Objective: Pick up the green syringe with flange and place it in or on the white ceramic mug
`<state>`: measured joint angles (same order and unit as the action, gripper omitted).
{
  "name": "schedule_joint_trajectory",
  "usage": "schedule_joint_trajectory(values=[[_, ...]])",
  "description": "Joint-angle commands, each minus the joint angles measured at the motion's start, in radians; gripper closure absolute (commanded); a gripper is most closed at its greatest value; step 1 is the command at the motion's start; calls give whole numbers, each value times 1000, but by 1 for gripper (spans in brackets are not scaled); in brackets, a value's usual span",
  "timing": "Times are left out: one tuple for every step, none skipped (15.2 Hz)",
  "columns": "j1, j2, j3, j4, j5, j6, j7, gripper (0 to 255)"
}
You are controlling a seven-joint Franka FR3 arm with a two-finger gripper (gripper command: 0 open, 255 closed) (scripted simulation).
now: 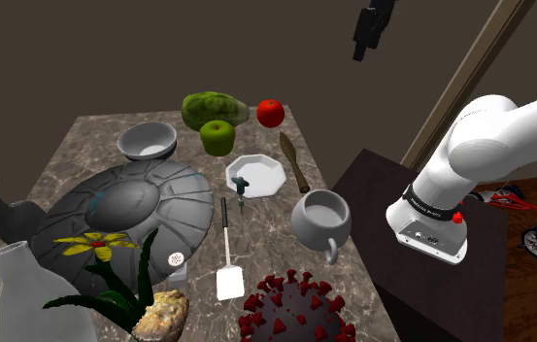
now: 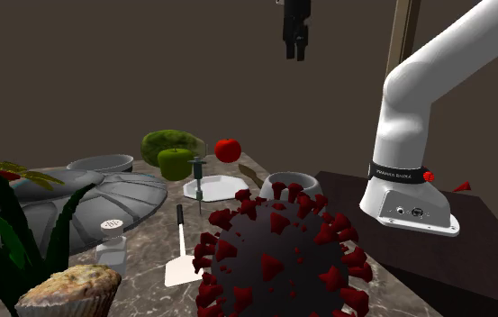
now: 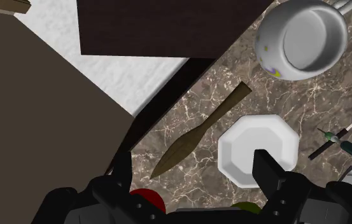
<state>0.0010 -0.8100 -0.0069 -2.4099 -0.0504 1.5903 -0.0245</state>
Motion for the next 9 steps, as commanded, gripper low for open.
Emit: schedule_joint_trajectory(values=[[0,0,0,0,0,0,0,0],[7,8,17,-14,14,21,20,0],[15,18,34,-27,27,43,39,0],[22,29,51,-38,41,66,59,0],[30,41,68,-49,54,88,78,0],[38,55,85,-58,67,112,97,0],[45,70,103,-66,79,135,116,0],[52,87,120,-72,92,159,135,0],[60,105,138,-78,103,183,154,0]])
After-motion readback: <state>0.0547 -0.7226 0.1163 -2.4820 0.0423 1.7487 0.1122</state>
